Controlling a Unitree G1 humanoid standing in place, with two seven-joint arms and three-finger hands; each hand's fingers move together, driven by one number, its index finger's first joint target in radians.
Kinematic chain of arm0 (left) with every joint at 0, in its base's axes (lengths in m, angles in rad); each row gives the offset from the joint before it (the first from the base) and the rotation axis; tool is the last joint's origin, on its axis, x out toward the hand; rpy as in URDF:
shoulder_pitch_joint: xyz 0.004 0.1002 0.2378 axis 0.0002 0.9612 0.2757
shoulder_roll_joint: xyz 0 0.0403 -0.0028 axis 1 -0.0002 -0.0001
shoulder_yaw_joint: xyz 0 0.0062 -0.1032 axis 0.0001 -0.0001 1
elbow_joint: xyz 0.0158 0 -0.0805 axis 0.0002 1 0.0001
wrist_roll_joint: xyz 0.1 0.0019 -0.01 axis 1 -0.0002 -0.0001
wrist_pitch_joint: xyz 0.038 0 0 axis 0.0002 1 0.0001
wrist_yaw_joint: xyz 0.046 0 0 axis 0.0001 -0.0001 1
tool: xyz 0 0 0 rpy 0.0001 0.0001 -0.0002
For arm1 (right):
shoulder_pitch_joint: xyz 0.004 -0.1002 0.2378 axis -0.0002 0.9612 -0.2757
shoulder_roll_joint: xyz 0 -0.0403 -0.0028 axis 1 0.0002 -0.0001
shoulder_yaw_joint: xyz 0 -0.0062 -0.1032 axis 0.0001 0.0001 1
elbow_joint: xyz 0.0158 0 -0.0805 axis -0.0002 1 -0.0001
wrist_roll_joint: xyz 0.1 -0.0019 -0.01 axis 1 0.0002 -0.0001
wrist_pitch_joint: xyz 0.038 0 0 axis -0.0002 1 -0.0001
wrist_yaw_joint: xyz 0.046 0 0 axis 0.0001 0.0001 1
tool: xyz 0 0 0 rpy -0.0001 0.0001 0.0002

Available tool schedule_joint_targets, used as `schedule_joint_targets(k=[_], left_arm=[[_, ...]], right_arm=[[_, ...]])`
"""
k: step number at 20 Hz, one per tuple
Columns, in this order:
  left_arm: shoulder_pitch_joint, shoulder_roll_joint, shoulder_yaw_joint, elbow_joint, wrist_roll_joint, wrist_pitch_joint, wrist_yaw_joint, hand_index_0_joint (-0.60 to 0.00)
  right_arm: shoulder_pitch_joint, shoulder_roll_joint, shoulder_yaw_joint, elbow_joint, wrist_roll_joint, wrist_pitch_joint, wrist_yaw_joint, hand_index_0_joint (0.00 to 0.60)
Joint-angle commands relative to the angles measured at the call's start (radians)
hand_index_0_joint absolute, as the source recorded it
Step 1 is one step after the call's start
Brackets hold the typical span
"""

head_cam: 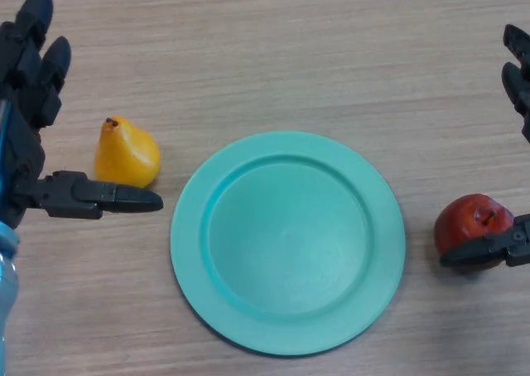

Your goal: Pick up the yellow pear and place it on the plate

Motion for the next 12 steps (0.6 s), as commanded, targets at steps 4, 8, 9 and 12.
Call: schedule_joint_targets(k=[4,8,9,12], left_arm=[[-0.03,0.025,0.031,-0.059,0.031,-0.087,0.008,0.0],[-0.064,0.041,0.047,0.03,0.036,-0.155,0.014,0.0],[-0.07,0.049,0.045,0.07,0.041,-0.182,0.012,0.0],[-0.131,0.078,0.043,0.253,0.066,-0.311,0.02,0.0]], right_arm=[[-0.019,-0.021,-0.048,-0.075,0.041,-0.109,-0.017,0.0],[-0.02,-0.022,-0.052,-0.077,0.042,-0.108,-0.018,0.0],[-0.017,-0.021,-0.052,-0.081,0.043,-0.107,-0.018,0.0],[-0.015,-0.023,-0.062,-0.086,0.05,-0.094,-0.015,0.0]])
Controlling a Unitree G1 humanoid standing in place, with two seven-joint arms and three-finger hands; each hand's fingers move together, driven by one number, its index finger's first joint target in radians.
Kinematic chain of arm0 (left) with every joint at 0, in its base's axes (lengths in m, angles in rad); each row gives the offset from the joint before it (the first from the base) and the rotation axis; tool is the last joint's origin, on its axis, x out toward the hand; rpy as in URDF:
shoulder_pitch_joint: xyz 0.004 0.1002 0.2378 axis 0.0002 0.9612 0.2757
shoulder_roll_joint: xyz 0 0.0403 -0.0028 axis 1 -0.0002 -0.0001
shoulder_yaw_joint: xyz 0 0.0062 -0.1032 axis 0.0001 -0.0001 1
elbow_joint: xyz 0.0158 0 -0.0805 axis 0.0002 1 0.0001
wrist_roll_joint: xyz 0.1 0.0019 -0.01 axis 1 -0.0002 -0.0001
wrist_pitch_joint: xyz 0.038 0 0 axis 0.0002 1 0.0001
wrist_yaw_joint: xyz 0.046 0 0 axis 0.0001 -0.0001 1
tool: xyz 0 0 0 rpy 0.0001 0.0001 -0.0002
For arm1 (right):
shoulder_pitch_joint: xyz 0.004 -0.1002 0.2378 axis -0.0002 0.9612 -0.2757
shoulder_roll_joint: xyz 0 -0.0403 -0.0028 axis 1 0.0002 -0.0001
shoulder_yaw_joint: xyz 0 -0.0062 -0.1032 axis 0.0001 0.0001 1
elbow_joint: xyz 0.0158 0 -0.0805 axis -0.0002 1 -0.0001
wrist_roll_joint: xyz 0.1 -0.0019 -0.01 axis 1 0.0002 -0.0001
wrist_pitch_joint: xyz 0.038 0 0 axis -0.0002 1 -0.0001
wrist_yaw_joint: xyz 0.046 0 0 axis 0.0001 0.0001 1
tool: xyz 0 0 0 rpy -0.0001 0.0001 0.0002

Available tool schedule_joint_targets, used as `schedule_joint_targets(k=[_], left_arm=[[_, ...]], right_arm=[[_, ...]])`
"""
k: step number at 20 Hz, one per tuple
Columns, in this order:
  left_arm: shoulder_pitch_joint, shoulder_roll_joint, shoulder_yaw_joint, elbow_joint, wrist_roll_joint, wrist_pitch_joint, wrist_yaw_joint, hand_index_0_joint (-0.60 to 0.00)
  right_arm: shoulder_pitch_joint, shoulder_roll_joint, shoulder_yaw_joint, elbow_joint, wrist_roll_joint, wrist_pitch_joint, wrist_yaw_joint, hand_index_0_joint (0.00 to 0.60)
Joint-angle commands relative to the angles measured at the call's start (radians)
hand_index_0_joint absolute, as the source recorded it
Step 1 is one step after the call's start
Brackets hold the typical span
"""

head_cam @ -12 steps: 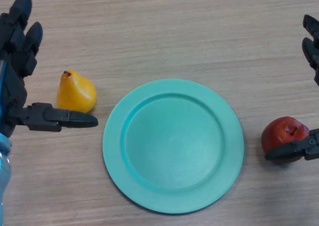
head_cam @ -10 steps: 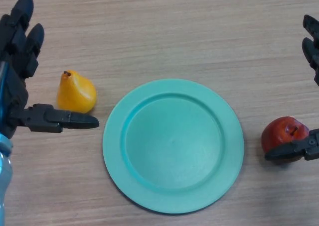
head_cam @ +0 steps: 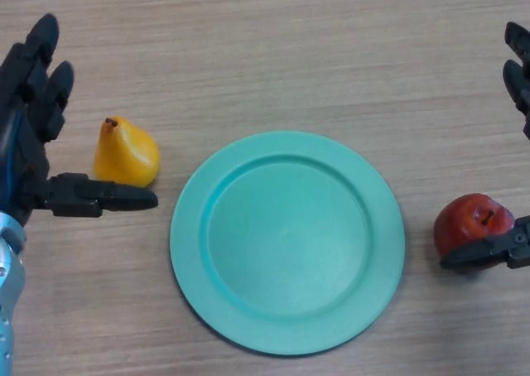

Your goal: Pick up the yellow pear and place it on the plate

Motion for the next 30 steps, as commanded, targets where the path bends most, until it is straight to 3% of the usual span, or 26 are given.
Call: schedule_joint_targets(k=[1,6,16,21,25,26,27,28,29,30], left_arm=[[-0.076,0.069,0.058,0.023,0.033,-0.236,0.028,0.0],[-0.164,0.077,0.018,0.274,0.059,-0.363,0.054,0.0],[-0.375,0.05,-0.059,0.844,0.146,-0.625,0.096,0.0],[-0.429,0.02,-0.077,0.978,0.144,-0.686,0.075,0.0],[-0.469,0.013,-0.092,1.096,0.215,-0.735,0.134,0.0],[-0.471,0.01,-0.093,1.109,0.218,-0.74,0.136,-0.05],[-0.471,0.008,-0.094,1.111,0.22,-0.742,0.138,-0.15],[-0.471,0.005,-0.096,1.118,0.227,-0.745,0.145,-0.3],[-0.472,0.002,-0.098,1.126,0.234,-0.747,0.152,-0.4],[-0.476,-0.004,-0.106,1.157,0.268,-0.762,0.193,-0.544]], right_arm=[[-0.025,-0.023,-0.06,-0.057,0.049,-0.095,-0.016,0.0],[-0.016,-0.023,-0.07,-0.053,0.049,-0.088,-0.011,0.0],[0.009,-0.024,-0.101,-0.069,0.061,-0.071,-0.002,0.0],[0.011,-0.02,-0.117,-0.086,0.073,-0.066,0.001,0.0],[0.021,-0.017,-0.126,-0.094,0.073,-0.075,-0.005,0.0],[0.023,-0.018,-0.128,-0.097,0.069,-0.075,-0.005,0.0],[0.024,-0.018,-0.128,-0.098,0.068,-0.076,-0.005,0.0],[0.025,-0.019,-0.13,-0.101,0.066,-0.075,-0.004,0.0],[0.027,-0.019,-0.132,-0.105,0.064,-0.074,-0.004,0.0],[0.034,-0.017,-0.137,-0.114,0.06,-0.07,0.0,0.0]])
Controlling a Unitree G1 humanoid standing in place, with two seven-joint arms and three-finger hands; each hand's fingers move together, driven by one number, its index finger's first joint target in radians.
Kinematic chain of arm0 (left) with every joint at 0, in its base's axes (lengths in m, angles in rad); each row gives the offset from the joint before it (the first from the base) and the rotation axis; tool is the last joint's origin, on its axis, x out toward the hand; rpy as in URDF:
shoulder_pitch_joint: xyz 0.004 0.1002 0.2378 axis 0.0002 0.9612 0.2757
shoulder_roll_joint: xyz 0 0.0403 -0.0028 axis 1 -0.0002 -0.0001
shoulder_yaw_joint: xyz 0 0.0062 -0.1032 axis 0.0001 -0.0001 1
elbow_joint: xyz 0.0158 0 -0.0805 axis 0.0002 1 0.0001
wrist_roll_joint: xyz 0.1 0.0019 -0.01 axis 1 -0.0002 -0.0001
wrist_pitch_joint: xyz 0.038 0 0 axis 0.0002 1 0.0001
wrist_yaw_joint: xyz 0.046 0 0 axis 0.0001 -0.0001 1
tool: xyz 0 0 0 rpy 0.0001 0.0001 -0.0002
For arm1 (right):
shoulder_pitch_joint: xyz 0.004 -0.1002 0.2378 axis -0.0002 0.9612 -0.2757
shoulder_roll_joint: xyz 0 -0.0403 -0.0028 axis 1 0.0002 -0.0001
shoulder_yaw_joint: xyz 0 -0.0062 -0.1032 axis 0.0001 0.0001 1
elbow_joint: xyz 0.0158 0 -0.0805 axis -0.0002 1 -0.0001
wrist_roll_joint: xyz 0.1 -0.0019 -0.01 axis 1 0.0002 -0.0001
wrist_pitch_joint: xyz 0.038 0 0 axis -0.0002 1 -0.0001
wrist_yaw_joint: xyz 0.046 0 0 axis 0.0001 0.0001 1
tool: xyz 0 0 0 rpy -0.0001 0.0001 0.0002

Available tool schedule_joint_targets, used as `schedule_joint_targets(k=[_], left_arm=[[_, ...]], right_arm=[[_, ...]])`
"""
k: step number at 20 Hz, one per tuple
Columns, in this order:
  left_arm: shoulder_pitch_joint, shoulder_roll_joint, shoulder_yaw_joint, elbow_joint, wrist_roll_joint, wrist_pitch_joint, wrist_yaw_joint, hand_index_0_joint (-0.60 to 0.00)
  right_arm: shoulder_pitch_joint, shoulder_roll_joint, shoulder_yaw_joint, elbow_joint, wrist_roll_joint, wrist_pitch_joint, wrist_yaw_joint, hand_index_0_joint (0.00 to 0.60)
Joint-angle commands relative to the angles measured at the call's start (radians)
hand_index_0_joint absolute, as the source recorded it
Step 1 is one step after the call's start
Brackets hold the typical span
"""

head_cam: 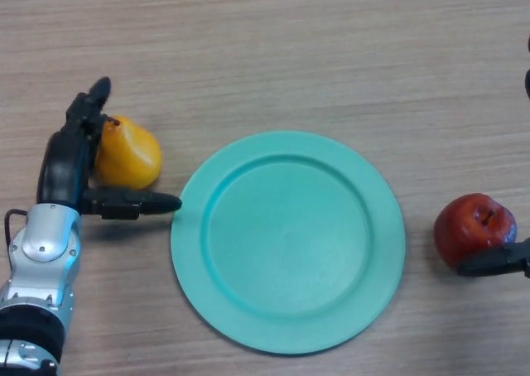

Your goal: Pick up the yellow pear and place it on the plate

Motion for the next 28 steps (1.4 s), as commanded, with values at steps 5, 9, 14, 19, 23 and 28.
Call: schedule_joint_targets(k=[5,9,14,19,23,28], left_arm=[[-0.066,0.039,-0.027,0.048,0.182,-0.179,0.173,-0.6],[-0.064,0.077,-0.063,0.063,0.398,-0.186,0.379,-0.6],[0.01,0.087,-0.02,-0.15,0.393,-0.189,0.349,0.0],[0.133,0.047,-0.007,-0.492,0.261,-0.118,0.167,0.0],[0.207,0.009,-0.003,-0.733,0.154,0.012,0.046,0.0],[0.224,0.019,0.013,-0.792,0.134,0.058,0.026,0.0]], right_arm=[[-0.003,-0.024,-0.091,-0.106,0.058,-0.057,-0.005,0.0],[0.001,-0.017,-0.094,-0.124,0.054,-0.051,-0.006,0.0],[-0.001,-0.015,-0.079,-0.114,0.019,-0.077,-0.006,0.0],[0.0,-0.013,-0.077,-0.114,0.036,-0.069,-0.004,0.0],[-0.009,-0.017,-0.069,-0.113,0.037,-0.053,-0.007,0.0],[-0.011,-0.018,-0.062,-0.111,0.046,-0.043,-0.004,0.0]])
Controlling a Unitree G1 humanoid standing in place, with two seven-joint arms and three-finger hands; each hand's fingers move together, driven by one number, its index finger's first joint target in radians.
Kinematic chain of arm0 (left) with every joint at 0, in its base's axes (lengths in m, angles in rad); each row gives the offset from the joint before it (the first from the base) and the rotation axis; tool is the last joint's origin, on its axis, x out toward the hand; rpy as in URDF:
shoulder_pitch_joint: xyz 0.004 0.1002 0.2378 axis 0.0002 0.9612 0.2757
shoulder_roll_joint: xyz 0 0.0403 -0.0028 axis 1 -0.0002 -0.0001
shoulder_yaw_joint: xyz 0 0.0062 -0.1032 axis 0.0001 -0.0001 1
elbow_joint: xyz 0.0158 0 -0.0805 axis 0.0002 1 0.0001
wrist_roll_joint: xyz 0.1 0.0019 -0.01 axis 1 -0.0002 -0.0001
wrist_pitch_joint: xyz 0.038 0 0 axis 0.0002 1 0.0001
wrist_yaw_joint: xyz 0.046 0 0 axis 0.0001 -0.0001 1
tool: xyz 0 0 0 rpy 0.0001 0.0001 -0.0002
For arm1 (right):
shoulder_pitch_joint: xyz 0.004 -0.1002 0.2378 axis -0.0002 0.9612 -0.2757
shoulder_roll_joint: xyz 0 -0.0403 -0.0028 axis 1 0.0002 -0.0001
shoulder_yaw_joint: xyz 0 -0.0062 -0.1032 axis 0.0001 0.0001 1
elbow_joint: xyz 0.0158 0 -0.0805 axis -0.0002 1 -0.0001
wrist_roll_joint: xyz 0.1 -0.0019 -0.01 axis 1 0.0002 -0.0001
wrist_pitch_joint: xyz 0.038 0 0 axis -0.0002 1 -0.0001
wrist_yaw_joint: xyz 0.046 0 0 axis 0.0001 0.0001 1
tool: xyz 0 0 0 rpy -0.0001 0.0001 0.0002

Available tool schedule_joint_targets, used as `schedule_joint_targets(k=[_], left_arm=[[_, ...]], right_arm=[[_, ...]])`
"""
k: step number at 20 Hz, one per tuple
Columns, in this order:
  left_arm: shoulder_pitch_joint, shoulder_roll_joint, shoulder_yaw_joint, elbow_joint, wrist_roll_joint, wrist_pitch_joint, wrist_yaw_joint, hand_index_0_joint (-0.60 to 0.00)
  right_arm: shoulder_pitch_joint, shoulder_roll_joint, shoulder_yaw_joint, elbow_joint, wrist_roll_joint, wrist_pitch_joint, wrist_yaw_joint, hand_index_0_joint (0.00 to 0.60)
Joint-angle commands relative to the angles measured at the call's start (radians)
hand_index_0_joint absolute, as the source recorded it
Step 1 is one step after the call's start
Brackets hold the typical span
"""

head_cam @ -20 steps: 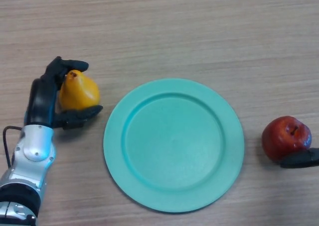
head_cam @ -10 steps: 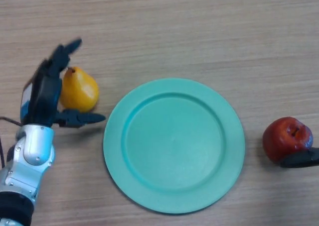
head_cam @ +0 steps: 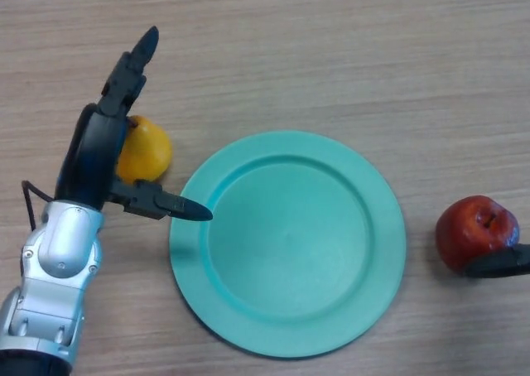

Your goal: Pick up the yellow pear and place it on the plate

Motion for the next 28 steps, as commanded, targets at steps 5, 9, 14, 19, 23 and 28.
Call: schedule_joint_targets(k=[5,9,14,19,23,28], left_arm=[[-0.019,0.07,0.086,-0.103,0.06,-0.081,0.111,-0.15],[0.01,0.101,0.123,-0.219,0.137,-0.064,0.169,-0.6],[0.013,0.127,0.143,-0.269,0.216,-0.047,0.256,-0.6],[0.03,0.124,0.146,-0.322,0.224,-0.022,0.254,-0.6],[0.038,0.122,0.145,-0.363,0.195,-0.012,0.227,-0.6],[0.078,0.08,0.161,-0.502,-0.211,0.084,0.033,-0.6]], right_arm=[[-0.027,-0.029,-0.039,-0.048,0.045,-0.086,-0.006,0.0],[-0.029,-0.027,-0.036,-0.034,0.049,-0.101,-0.012,0.0],[-0.035,-0.03,-0.033,-0.015,0.058,-0.115,-0.016,0.0],[-0.038,-0.031,-0.028,-0.005,0.064,-0.124,-0.019,0.0],[-0.037,-0.028,-0.017,-0.001,0.061,-0.128,-0.022,0.0],[-0.034,-0.029,-0.013,-0.005,0.048,-0.13,-0.014,0.0]])
